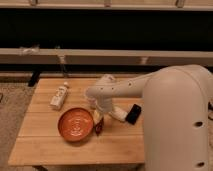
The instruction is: Place the pepper in the ceramic cup
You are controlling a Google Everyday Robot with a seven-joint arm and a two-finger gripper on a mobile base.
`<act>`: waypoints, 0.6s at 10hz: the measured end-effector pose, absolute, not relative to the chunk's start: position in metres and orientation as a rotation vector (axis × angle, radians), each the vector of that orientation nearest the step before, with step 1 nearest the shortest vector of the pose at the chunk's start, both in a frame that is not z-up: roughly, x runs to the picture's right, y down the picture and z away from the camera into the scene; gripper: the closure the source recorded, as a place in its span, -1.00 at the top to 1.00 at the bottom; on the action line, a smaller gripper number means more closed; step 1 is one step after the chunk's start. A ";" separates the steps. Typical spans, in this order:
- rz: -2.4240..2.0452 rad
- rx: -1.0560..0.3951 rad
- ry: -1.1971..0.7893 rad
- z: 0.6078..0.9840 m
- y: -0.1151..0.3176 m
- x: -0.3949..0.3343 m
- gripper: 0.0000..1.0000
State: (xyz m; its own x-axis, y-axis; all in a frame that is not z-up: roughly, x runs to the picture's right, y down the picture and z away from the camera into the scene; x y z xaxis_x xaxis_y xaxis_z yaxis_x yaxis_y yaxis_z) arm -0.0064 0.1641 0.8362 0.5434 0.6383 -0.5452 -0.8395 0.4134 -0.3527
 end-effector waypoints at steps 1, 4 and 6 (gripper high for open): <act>0.943 -0.654 0.345 0.834 0.166 -0.013 0.60; 0.920 -0.673 0.326 0.827 0.169 -0.029 0.60; 0.897 -0.696 0.306 0.818 0.173 -0.048 0.60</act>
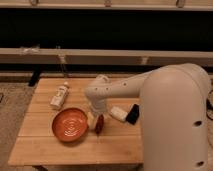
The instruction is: Place the pepper in the ceramic cup
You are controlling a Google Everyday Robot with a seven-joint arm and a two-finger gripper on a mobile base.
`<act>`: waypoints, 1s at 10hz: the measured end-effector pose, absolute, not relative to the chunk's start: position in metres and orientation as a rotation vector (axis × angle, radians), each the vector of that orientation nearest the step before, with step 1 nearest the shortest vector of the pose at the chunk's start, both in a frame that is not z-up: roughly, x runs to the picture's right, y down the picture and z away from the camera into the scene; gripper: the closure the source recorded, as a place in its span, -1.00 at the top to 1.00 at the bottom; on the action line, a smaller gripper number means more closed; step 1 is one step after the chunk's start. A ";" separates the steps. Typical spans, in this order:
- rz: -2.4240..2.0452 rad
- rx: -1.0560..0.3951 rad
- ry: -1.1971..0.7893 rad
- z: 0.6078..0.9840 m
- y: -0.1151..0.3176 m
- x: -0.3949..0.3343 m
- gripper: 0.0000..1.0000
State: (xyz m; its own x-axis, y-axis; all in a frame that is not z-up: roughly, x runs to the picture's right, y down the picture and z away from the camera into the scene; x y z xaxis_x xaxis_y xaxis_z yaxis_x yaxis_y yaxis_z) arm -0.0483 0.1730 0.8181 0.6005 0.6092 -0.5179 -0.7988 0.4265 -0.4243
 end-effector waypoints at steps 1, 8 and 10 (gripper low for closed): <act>0.879 -0.710 0.299 0.813 0.175 -0.057 0.60; 0.968 -0.749 0.354 0.827 0.169 -0.034 0.60; 1.022 -0.771 0.355 0.829 0.164 -0.018 0.60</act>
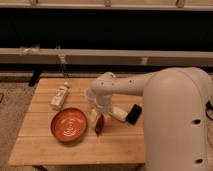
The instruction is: Place the pepper in the ceramic cup
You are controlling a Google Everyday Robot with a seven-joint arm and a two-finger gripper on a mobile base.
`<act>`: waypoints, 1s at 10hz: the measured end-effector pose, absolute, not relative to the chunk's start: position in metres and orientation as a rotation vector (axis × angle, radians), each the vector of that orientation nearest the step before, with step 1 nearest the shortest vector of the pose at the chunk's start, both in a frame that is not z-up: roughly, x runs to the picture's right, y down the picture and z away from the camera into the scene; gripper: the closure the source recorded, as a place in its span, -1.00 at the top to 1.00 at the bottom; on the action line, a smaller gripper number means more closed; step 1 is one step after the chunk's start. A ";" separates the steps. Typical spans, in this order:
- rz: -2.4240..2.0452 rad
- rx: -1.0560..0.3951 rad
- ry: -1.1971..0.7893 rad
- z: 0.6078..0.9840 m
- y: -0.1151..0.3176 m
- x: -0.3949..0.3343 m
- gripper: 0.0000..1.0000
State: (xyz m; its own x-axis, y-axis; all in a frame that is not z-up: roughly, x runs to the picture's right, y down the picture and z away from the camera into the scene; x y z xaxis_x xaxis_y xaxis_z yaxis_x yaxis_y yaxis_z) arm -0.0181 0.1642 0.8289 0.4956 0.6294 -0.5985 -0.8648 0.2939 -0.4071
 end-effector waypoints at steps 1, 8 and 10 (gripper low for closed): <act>1.029 -0.780 0.353 0.829 0.164 -0.018 0.60; 0.979 -0.785 0.357 0.817 0.175 -0.029 0.60; 0.957 -0.790 0.370 0.819 0.180 -0.034 0.60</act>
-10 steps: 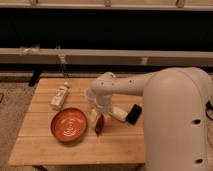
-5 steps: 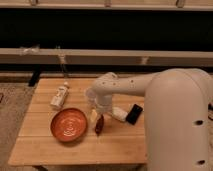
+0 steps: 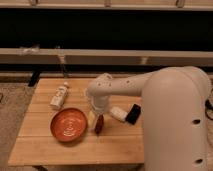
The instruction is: Place the pepper in the ceramic cup
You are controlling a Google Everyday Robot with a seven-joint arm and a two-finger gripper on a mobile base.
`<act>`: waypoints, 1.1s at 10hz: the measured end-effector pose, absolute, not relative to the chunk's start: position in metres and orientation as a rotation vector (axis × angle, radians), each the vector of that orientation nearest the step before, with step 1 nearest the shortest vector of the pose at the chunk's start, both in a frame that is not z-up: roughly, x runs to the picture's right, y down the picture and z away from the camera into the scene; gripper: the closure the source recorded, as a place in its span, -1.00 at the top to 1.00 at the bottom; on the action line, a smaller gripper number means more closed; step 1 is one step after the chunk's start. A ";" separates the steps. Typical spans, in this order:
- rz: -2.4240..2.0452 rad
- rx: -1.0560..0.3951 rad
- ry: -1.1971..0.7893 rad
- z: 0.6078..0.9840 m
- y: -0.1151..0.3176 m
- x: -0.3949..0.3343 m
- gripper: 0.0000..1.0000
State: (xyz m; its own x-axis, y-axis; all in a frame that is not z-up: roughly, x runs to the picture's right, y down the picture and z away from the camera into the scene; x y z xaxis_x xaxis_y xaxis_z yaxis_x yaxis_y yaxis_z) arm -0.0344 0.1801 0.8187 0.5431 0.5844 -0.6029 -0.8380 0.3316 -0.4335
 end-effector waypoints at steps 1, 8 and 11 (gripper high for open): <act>0.945 -0.794 0.378 0.822 0.184 -0.038 0.60; 0.904 -0.800 0.422 0.839 0.197 -0.042 0.60; 0.910 -0.799 0.436 0.843 0.196 -0.039 0.15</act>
